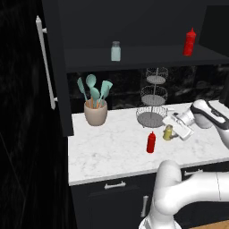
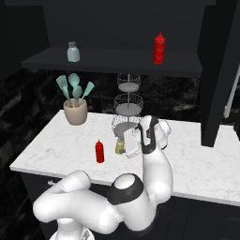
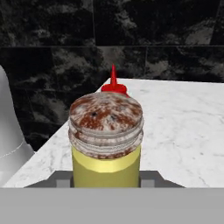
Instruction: Put the shaker and condiment bottle from the counter next to their counterparts in the cabinet.
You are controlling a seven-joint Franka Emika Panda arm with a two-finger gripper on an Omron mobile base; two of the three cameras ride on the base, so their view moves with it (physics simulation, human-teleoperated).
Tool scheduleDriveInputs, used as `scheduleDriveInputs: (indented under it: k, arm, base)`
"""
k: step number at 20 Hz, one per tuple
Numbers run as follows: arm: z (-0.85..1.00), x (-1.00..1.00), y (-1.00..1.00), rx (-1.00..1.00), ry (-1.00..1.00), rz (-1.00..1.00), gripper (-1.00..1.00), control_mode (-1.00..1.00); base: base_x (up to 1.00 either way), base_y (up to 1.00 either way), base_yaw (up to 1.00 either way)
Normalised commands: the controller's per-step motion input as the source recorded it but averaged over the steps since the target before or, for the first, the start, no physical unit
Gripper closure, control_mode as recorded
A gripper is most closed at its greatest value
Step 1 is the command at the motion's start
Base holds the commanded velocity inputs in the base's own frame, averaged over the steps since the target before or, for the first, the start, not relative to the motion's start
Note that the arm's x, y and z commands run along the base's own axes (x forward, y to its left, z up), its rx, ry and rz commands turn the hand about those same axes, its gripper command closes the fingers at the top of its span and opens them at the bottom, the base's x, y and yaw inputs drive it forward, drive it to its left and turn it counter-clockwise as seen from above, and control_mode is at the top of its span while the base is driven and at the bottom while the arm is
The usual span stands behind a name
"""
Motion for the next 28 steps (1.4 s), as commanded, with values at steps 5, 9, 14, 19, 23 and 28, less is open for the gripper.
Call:
scheduleDriveInputs:
  k: [5,9,14,19,23,28]
  arm:
    - [0.63,-0.12,0.31,-0.08,0.0,-0.02,1.0,-1.0]
    - [0.58,-0.2,0.19,-0.03,0.0,-0.15,1.0,-1.0]
    - [0.55,-0.34,0.08,0.03,0.0,-0.27,1.0,-1.0]
    - [0.49,-0.48,0.18,0.04,0.0,-0.33,1.0,-1.0]
    - [0.4,-0.5,0.44,0.0,0.0,-0.3,1.0,-1.0]
    - [0.43,-0.36,0.63,-0.05,0.0,-0.29,1.0,-1.0]
  base:
    - [0.0,0.0,0.0]
    - [0.0,0.0,0.0]
    - [0.0,0.0,0.0]
    - [0.0,0.0,0.0]
    - [0.0,0.0,0.0]
    - [0.0,0.0,0.0]
